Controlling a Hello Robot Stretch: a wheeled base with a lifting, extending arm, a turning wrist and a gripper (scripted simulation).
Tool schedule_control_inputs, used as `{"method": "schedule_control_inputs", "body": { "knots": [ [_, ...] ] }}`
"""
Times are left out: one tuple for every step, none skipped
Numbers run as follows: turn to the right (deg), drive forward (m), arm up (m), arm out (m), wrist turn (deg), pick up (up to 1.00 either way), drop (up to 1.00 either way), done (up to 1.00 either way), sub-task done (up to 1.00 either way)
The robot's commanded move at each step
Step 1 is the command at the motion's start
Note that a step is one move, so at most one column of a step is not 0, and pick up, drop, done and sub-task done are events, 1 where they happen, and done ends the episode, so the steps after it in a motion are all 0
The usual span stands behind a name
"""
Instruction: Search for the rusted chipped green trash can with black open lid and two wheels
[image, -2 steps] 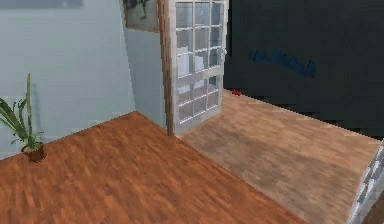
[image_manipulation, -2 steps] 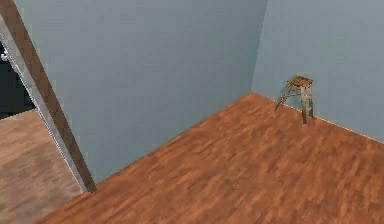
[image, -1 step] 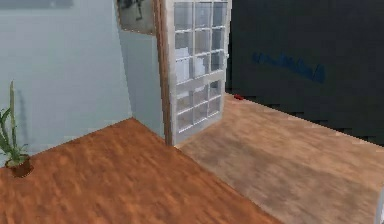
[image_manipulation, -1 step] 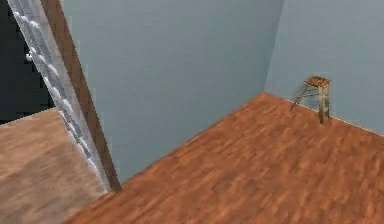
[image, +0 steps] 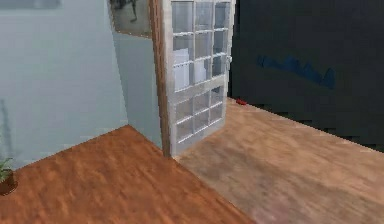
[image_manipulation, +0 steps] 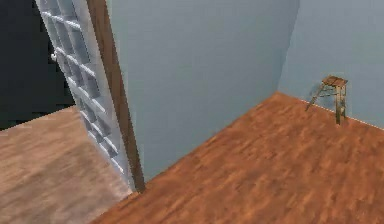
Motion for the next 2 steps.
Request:
{"method": "schedule_control_inputs", "body": {
  "knots": [
    [45.0, 0.0, 0.0, 0.0, 0.0, 0.0, 0.0, 0.0, 0.0],
    [0.0, 1.0, 0.0, 0.0, 0.0, 0.0, 0.0, 0.0, 0.0]
  ]
}}
